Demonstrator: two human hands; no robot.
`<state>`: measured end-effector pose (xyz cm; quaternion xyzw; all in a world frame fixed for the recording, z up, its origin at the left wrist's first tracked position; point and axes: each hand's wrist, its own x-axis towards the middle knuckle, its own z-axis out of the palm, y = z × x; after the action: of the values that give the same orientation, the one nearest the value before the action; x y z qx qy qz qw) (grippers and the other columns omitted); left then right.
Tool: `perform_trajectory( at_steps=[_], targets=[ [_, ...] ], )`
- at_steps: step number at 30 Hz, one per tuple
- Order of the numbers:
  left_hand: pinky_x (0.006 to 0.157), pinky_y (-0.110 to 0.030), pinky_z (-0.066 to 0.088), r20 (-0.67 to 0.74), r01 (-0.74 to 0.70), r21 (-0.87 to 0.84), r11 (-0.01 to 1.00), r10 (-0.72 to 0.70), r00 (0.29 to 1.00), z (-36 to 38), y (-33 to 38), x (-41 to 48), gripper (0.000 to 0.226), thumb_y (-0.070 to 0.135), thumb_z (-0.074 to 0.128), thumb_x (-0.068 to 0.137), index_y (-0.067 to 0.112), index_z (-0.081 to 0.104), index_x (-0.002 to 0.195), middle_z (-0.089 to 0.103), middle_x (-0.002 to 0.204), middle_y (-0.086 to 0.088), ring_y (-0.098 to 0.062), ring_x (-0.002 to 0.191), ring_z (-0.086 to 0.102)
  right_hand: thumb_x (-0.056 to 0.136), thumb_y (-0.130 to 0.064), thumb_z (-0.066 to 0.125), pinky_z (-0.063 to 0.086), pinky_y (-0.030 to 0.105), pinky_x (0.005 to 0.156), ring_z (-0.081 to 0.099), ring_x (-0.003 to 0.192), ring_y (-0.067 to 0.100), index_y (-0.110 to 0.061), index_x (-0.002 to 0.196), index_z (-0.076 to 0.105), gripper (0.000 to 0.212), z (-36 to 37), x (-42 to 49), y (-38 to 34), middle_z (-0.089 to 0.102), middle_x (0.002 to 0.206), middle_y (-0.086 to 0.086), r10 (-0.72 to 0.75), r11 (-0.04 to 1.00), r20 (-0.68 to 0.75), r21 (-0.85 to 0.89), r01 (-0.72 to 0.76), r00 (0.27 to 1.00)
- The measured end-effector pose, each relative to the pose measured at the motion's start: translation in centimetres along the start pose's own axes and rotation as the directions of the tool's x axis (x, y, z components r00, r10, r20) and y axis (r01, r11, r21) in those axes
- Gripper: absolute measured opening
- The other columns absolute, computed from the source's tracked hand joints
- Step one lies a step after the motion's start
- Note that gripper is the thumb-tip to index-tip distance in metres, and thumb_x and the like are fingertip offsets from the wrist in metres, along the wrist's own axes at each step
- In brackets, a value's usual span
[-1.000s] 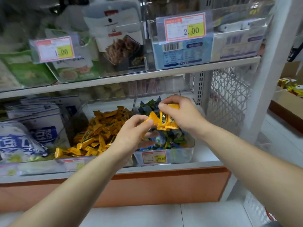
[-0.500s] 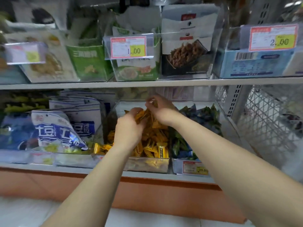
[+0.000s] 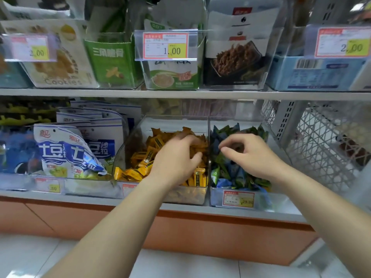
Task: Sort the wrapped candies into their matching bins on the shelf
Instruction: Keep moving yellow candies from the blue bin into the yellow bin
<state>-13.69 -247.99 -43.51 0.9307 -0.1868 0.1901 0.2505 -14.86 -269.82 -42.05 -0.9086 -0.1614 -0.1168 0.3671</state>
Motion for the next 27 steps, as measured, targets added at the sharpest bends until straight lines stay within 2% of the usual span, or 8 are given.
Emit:
perform_trajectory(
  at_steps=[6, 9, 13, 16, 20, 22, 25, 27],
  targets=[
    [0.082, -0.032, 0.055, 0.101, -0.090, -0.010, 0.996, 0.091, 0.991, 2.7, 2.9, -1.6, 0.039, 0.040, 0.066, 0.088, 0.032, 0.058, 0.125, 0.053, 0.125, 0.009, -0.010, 0.103, 0.056, 0.094, -0.028, 0.062, 0.045, 0.010, 0.072, 0.061, 0.087, -0.010, -0.038, 0.100, 0.068, 0.013, -2.1, -2.3, 2.7, 0.068, 0.094, -0.023, 0.085, 0.996, -0.047, -0.016, -0.085, 0.995],
    [0.087, -0.035, 0.055, 0.087, -0.022, 0.009, 1.000, 0.021, 0.996, 3.5, 2.6, -1.7, 0.055, 0.037, 0.072, 0.084, 0.030, 0.049, 0.134, 0.049, 0.135, 0.003, -0.018, 0.106, 0.060, 0.098, -0.029, 0.056, 0.047, 0.020, 0.090, 0.059, 0.105, -0.005, -0.036, 0.114, 0.065, 0.020, -1.8, -3.0, 4.0, 0.065, 0.114, -0.020, 0.094, 0.993, 0.142, -0.081, -0.083, 0.985],
    [0.094, -0.036, 0.053, 0.126, 0.032, -0.029, 0.999, -0.028, 0.992, 4.2, 2.1, -1.6, 0.065, 0.035, 0.072, 0.084, 0.024, 0.043, 0.141, 0.061, 0.132, 0.000, -0.018, 0.117, 0.058, 0.100, -0.035, 0.049, 0.042, 0.030, 0.101, 0.052, 0.116, 0.007, -0.032, 0.125, 0.063, 0.029, -0.7, -2.9, 4.3, 0.056, 0.128, -0.012, 0.082, 0.972, 0.467, -0.232, 0.033, 0.881],
    [0.090, -0.027, 0.051, 0.140, 0.046, -0.093, 0.995, -0.033, 0.990, 4.4, 1.8, -1.5, 0.063, 0.035, 0.072, 0.084, 0.026, 0.044, 0.140, 0.062, 0.126, 0.006, -0.010, 0.111, 0.058, 0.098, -0.035, 0.047, 0.048, 0.039, 0.094, 0.056, 0.107, 0.016, -0.032, 0.114, 0.069, 0.028, -2.1, -2.6, 4.5, 0.058, 0.119, -0.006, 0.135, 0.883, 0.490, -0.454, 0.120, 0.861],
    [0.087, -0.024, 0.051, 0.175, 0.056, -0.117, 0.992, -0.035, 0.984, 4.4, 1.4, -1.6, 0.064, 0.037, 0.071, 0.086, 0.030, 0.039, 0.141, 0.062, 0.123, 0.008, -0.007, 0.104, 0.059, 0.092, -0.041, 0.052, 0.055, 0.040, 0.069, 0.059, 0.072, 0.024, -0.017, 0.079, 0.066, 0.030, -4.8, -2.4, 5.3, 0.063, 0.077, 0.003, 0.270, 0.663, 0.431, -0.732, 0.159, 0.861],
    [0.087, -0.028, 0.054, 0.183, 0.057, -0.135, 0.989, -0.032, 0.983, 4.4, 1.3, -1.6, 0.063, 0.038, 0.070, 0.087, 0.031, 0.037, 0.141, 0.063, 0.121, 0.008, -0.007, 0.101, 0.060, 0.090, -0.041, 0.056, 0.056, 0.040, 0.070, 0.061, 0.076, 0.021, -0.021, 0.083, 0.068, 0.025, -5.2, -2.5, 5.6, 0.066, 0.083, 0.000, 0.226, 0.705, 0.371, -0.701, 0.112, 0.901],
    [0.089, -0.035, 0.056, 0.184, 0.049, -0.136, 0.989, -0.024, 0.983, 4.4, 1.4, -1.7, 0.062, 0.036, 0.069, 0.088, 0.030, 0.037, 0.141, 0.063, 0.121, 0.005, -0.011, 0.104, 0.062, 0.091, -0.038, 0.061, 0.056, 0.038, 0.081, 0.062, 0.091, 0.009, -0.033, 0.102, 0.069, 0.015, -4.4, -2.8, 5.7, 0.068, 0.102, -0.015, 0.076, 0.883, 0.273, -0.465, 0.062, 0.959],
    [0.090, -0.035, 0.054, 0.167, 0.050, -0.129, 0.990, -0.028, 0.986, 4.4, 1.7, -1.7, 0.061, 0.034, 0.069, 0.088, 0.028, 0.038, 0.141, 0.061, 0.122, 0.005, -0.013, 0.106, 0.061, 0.093, -0.035, 0.061, 0.052, 0.036, 0.090, 0.060, 0.104, 0.010, -0.036, 0.118, 0.065, 0.026, -3.3, -2.8, 5.5, 0.065, 0.116, -0.014, 0.061, 0.909, 0.347, -0.407, 0.092, 0.936]
  ],
)
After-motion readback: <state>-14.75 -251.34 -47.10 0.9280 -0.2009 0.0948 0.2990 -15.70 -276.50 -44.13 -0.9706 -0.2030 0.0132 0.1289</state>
